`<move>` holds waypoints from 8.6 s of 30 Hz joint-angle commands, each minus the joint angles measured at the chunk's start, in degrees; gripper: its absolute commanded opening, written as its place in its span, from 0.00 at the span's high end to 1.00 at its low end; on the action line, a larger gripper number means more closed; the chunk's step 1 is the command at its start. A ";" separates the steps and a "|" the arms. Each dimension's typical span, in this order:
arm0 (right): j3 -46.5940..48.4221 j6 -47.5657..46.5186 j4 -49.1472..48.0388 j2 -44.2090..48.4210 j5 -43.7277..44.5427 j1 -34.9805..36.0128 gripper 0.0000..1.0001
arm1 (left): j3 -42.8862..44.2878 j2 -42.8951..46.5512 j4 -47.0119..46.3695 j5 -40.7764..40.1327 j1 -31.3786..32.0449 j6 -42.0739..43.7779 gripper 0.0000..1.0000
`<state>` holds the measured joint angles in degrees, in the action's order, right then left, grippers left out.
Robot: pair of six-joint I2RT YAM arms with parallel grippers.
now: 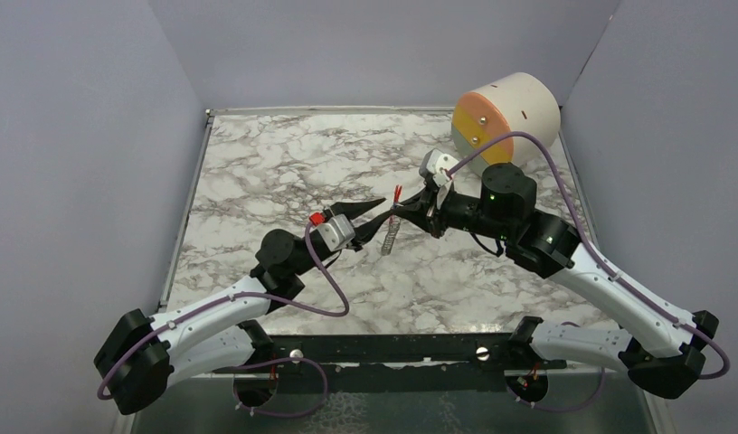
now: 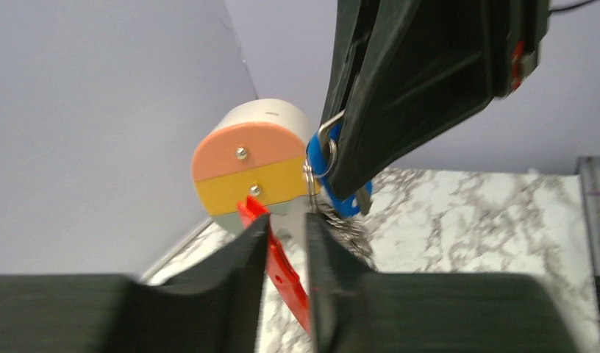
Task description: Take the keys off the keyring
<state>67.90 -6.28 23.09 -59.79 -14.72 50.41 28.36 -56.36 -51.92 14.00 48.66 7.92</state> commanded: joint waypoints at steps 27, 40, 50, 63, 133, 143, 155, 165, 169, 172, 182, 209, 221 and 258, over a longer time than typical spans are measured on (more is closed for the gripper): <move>-0.93 0.07 -3.59 3.85 -3.43 0.21 0.99 | -1.50 11.12 6.24 5.17 -0.79 4.01 0.80; -1.45 -0.06 -4.18 4.10 -3.80 0.21 0.99 | 3.29 10.38 6.21 13.00 -0.76 2.67 0.71; -1.89 0.13 -4.79 4.09 -3.57 0.19 0.99 | 1.73 11.24 6.21 14.83 -0.77 1.01 0.85; -2.46 0.47 -5.86 3.91 -3.57 0.17 0.99 | 0.18 8.89 4.46 13.38 -0.80 -2.10 0.81; -2.16 -0.06 -4.89 4.18 -4.22 0.21 0.99 | 11.53 5.70 26.78 12.03 -0.79 9.25 0.41; -2.43 -0.05 -5.51 4.14 -2.77 0.21 0.99 | 6.55 18.30 26.90 17.07 -0.76 8.68 0.33; 3.97 -0.40 0.05 1.42 -3.99 0.19 0.99 | 7.95 15.66 26.61 4.83 -0.79 8.59 0.82; 10.39 -2.88 8.09 -0.40 -2.13 0.21 0.99 | 14.44 7.90 26.93 -6.09 -0.85 12.61 0.73; 17.66 -4.99 16.44 -4.54 4.54 0.21 0.99 | 14.54 8.01 27.05 -9.90 -0.85 11.80 0.73; 23.69 -5.81 21.46 -8.36 9.70 0.28 0.99 | 13.49 9.03 27.09 -13.67 -0.85 11.59 0.72; 35.93 -6.37 31.94 -16.27 17.81 2.16 0.99 | 12.99 9.16 27.07 -17.18 -0.85 12.58 0.67; 42.36 -6.36 36.77 -21.88 44.60 20.08 0.99 | 11.57 12.57 26.60 -14.01 -0.95 10.43 0.65; 42.06 -6.55 37.31 -22.24 47.24 20.08 0.99 | 10.82 11.96 22.22 5.52 -0.86 0.50 0.65; 40.34 -8.57 33.52 -18.93 43.89 20.60 0.99 | 8.59 16.08 13.29 -9.10 -0.98 11.45 0.61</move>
<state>108.66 -14.24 59.88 -79.75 30.30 70.57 38.17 -40.45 -35.75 9.58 47.75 18.13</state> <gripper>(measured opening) 0.028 0.401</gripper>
